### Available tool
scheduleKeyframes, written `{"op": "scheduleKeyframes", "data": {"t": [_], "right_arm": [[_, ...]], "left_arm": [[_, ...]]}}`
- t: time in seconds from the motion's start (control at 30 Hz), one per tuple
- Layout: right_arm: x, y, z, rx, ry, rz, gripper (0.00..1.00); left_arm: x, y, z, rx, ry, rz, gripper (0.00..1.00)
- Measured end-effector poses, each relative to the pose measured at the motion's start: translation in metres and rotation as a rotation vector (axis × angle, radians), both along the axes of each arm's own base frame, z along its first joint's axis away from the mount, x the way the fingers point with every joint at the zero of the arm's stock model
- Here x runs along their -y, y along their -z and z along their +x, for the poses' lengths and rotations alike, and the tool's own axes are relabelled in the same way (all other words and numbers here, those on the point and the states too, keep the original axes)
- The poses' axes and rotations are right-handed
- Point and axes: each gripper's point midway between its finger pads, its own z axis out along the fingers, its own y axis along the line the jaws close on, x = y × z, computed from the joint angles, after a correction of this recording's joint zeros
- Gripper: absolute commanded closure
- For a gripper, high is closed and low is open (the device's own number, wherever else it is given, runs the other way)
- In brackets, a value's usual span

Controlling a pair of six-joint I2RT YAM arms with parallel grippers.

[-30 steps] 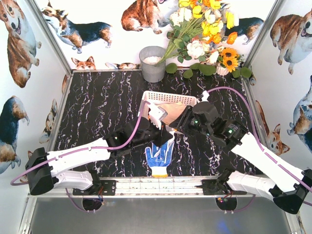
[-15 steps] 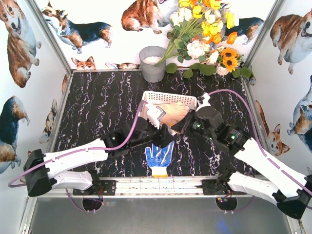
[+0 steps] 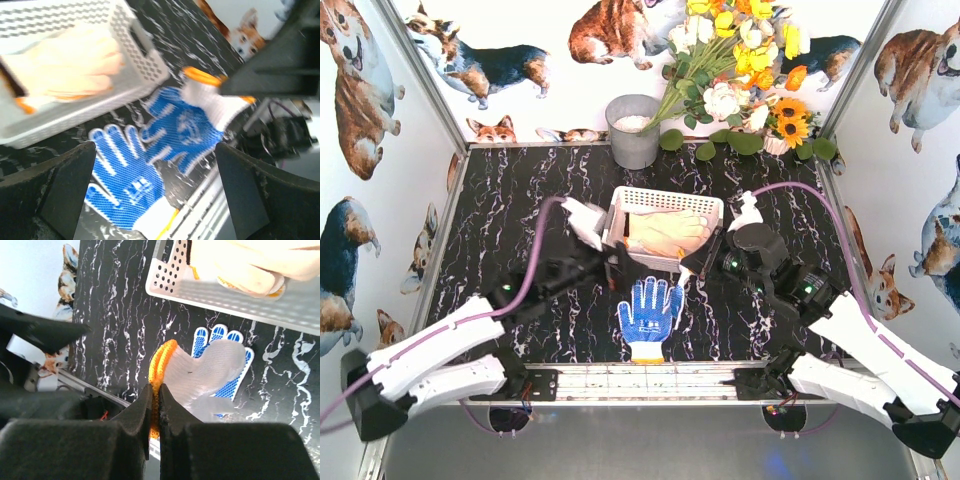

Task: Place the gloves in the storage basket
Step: Pair the glove with the glove.

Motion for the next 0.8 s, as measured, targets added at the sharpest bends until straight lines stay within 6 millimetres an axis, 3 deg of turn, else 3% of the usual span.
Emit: {"op": "scheduleKeyframes", "data": {"t": [0.13, 0.27, 0.47, 0.6, 0.8], "right_arm": [[0.0, 0.002, -0.002, 0.044, -0.059, -0.052, 1.0], [-0.009, 0.006, -0.006, 0.101, -0.19, -0.11, 1.0], [-0.03, 0.022, -0.006, 0.157, -0.408, -0.216, 1.0], [-0.039, 0.017, 0.001, 0.243, -0.528, -0.297, 1.0], [-0.046, 0.003, 0.01, 0.397, -0.65, -0.388, 1.0]], "left_arm": [[-0.045, -0.002, 0.028, -0.03, -0.154, 0.004, 0.0], [-0.093, 0.014, 0.053, -0.102, -0.303, 0.061, 0.0], [-0.151, 0.034, 0.069, -0.178, -0.447, 0.152, 0.0], [-0.175, 0.042, 0.071, -0.195, -0.5, 0.201, 0.0], [-0.188, 0.043, 0.07, -0.18, -0.527, 0.24, 0.0]]}}
